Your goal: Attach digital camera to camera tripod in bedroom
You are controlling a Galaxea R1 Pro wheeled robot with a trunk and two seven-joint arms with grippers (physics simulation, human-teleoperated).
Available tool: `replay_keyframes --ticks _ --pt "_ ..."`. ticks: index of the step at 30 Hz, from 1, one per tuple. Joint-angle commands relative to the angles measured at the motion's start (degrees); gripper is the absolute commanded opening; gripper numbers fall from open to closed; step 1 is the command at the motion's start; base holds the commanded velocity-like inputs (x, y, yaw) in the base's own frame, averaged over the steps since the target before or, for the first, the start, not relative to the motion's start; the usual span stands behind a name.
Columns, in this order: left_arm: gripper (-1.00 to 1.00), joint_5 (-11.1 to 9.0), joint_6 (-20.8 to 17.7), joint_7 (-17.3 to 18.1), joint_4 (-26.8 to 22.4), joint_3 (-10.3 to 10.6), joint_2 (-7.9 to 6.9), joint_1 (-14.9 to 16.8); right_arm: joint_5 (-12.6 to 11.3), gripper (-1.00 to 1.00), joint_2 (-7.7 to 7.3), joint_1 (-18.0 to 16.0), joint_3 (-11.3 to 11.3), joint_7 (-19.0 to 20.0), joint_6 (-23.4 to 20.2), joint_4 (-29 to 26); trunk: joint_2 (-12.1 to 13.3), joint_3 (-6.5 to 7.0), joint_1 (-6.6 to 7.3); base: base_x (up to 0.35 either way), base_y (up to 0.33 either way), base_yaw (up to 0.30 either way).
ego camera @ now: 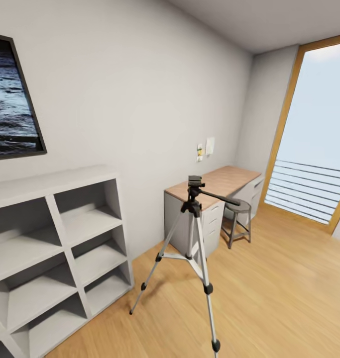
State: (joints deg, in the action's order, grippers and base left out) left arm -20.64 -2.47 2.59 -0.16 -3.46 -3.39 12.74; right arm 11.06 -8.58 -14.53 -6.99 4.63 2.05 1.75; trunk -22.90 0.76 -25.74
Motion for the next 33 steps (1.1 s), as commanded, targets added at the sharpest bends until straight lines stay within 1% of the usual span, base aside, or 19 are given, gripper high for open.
replay_keyframes --ticks 1,8,15,25,33 --pt "-1.0 -0.2 -0.3 0.3 0.0 -0.3 -0.02 0.0 0.4 1.0 -0.03 -0.1 -0.5 0.1 0.3 0.2 0.0 -0.02 -0.05 0.328 0.0 0.0" --pt "-1.0 -0.2 -0.2 0.3 0.0 -0.3 0.04 0.0 0.3 1.0 0.02 -0.1 -0.6 0.1 0.2 0.2 0.0 -0.02 -0.05 0.327 0.0 -0.025" --pt "-1.0 -0.2 0.3 0.2 0.0 -0.3 0.05 0.0 0.3 1.0 0.06 -0.1 -0.7 0.0 0.1 0.2 0.0 -0.02 -0.05 0.301 0.042 -0.225" --pt "-1.0 -0.4 0.6 0.2 0.0 -0.4 0.04 0.0 0.3 1.0 0.06 -0.1 -0.7 0.1 0.1 0.2 0.0 -0.02 -0.05 0.038 0.013 -0.275" --pt "-1.0 -0.6 0.6 0.2 0.0 -0.5 0.16 0.0 0.5 1.0 0.03 -0.1 -0.6 0.1 0.1 0.2 0.0 -0.02 -0.05 0.001 0.0 -0.086"
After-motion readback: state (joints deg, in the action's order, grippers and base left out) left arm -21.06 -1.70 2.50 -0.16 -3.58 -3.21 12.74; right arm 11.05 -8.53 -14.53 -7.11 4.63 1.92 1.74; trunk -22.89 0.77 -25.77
